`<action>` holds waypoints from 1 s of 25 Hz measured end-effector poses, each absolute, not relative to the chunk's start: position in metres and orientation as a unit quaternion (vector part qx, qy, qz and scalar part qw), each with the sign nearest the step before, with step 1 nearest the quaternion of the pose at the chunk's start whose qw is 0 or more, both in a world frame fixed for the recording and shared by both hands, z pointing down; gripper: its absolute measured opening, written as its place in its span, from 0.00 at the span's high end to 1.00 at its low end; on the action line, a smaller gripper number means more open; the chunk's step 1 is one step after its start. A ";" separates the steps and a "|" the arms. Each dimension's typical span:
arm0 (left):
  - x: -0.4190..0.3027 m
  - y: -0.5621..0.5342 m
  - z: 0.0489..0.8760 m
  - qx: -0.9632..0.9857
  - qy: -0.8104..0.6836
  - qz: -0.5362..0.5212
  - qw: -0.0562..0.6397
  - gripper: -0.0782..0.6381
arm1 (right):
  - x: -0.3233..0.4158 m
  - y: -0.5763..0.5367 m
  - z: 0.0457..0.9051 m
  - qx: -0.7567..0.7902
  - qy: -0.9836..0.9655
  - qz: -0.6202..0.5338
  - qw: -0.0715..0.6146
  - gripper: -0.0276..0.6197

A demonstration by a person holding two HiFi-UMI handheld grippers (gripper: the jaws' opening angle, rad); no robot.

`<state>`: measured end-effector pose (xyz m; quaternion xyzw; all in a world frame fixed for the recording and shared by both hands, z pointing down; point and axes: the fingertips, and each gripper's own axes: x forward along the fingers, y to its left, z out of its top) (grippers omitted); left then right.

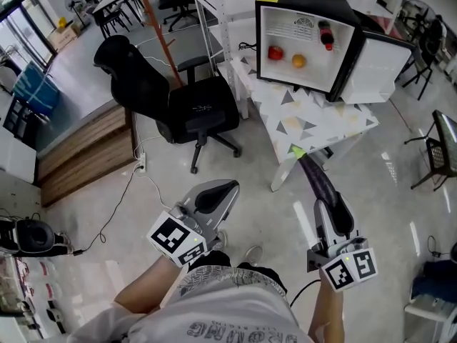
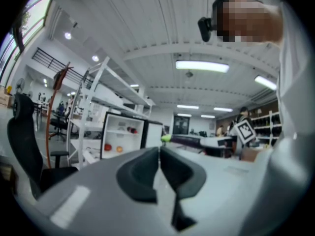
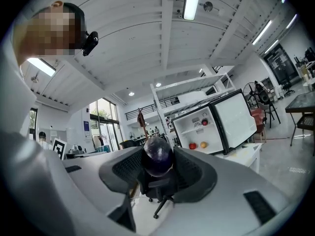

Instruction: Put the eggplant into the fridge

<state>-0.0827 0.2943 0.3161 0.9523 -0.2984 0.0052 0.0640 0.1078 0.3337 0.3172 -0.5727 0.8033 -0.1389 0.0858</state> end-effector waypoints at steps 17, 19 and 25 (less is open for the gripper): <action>-0.065 0.273 0.307 0.948 -0.315 -0.004 0.049 0.87 | 0.134 0.313 0.321 -0.568 0.807 -0.137 0.084 0.66; -0.063 0.267 0.309 0.948 -0.316 -0.006 0.051 0.87 | 0.136 0.306 0.321 -0.568 0.808 -0.135 0.083 0.66; -0.052 0.241 0.318 0.948 -0.313 -0.013 0.056 0.87 | 0.143 0.282 0.328 -0.572 0.807 -0.128 0.066 0.66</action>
